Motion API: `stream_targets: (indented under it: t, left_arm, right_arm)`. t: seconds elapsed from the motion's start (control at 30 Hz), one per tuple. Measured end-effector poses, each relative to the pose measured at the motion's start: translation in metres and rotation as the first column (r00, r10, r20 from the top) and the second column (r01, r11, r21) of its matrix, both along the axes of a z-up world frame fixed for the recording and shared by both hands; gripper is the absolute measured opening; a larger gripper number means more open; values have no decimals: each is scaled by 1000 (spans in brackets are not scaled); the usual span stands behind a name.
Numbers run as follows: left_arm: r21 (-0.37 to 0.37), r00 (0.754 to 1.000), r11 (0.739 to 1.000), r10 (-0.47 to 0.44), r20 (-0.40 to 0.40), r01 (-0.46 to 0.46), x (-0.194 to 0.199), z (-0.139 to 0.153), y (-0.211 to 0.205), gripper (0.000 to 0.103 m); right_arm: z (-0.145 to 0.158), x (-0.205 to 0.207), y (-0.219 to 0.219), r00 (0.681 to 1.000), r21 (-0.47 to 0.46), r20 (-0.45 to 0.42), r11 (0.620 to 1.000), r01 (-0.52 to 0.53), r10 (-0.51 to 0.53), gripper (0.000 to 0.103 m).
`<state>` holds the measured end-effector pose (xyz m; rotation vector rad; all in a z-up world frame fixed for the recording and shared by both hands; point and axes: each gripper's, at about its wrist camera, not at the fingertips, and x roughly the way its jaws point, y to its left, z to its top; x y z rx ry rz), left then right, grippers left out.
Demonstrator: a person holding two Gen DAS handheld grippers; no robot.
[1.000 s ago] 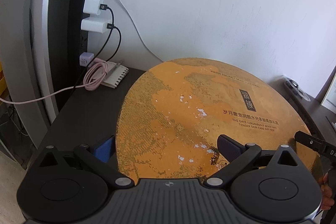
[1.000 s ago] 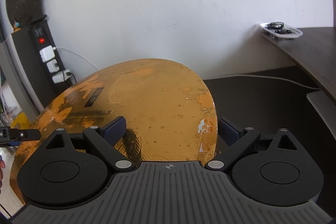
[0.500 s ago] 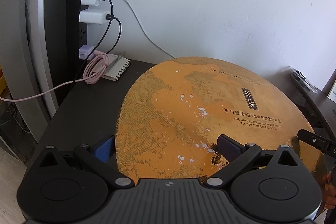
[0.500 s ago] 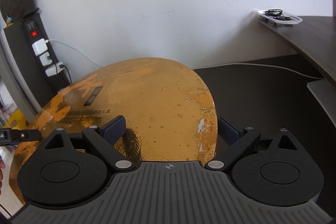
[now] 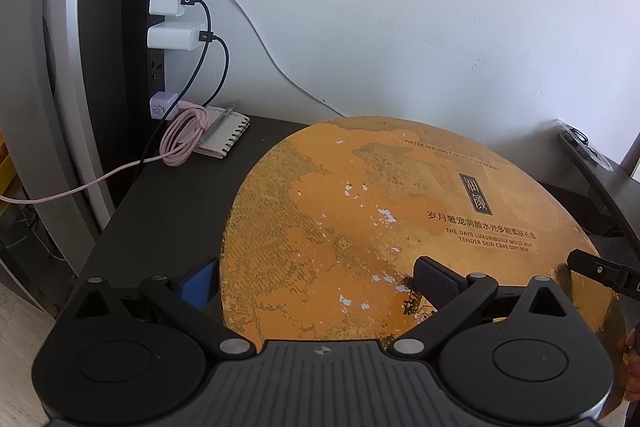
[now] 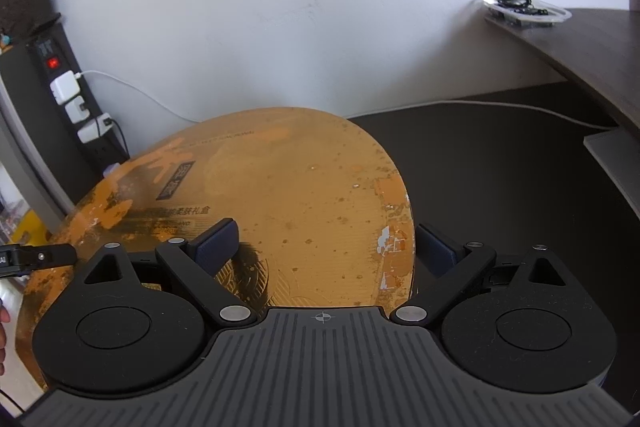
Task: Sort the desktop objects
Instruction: 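Press the gold lid down onto the box with the left gripper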
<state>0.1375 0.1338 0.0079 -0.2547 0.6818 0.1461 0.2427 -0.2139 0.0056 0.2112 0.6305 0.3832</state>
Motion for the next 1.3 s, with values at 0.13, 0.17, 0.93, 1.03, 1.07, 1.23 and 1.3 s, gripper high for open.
stream_targets:
  t: [0.13, 0.17, 0.93, 1.03, 1.07, 1.23, 1.3]
  left_arm:
    - [14, 1000, 1000, -6, 7, 6, 0, 0, -1, 100]
    - [14, 1000, 1000, -8, 12, 8, 0, -1, 0, 100]
    - [-39, 1000, 999, -7, 11, 7, 0, -9, 7, 101]
    - [-54, 1000, 999, 2, 1, -2, 0, -11, 8, 101]
    - [-52, 1000, 999, 3, 2, -3, 0, -10, 7, 101]
    - [-36, 1000, 999, 11, -10, -11, 0, -7, 4, 101]
    - [-26, 1000, 1000, 12, -12, -12, 0, -5, 2, 101]
  right_arm:
    - [-2, 0, 0, 1000, 6, -10, 1000, 7, -7, 96]
    - [-1, -1, 2, 1000, -2, -8, 1000, 10, -10, 96]
    - [10, -12, 14, 998, -78, 49, 997, 29, -25, 96]
    - [15, -14, 16, 997, -88, 73, 996, 23, -17, 96]
    - [15, -14, 19, 997, -110, 74, 994, 19, -11, 96]
    - [14, -14, 22, 997, -132, 74, 991, 18, -8, 96]
    - [14, -14, 22, 997, -139, 72, 990, 16, -7, 96]
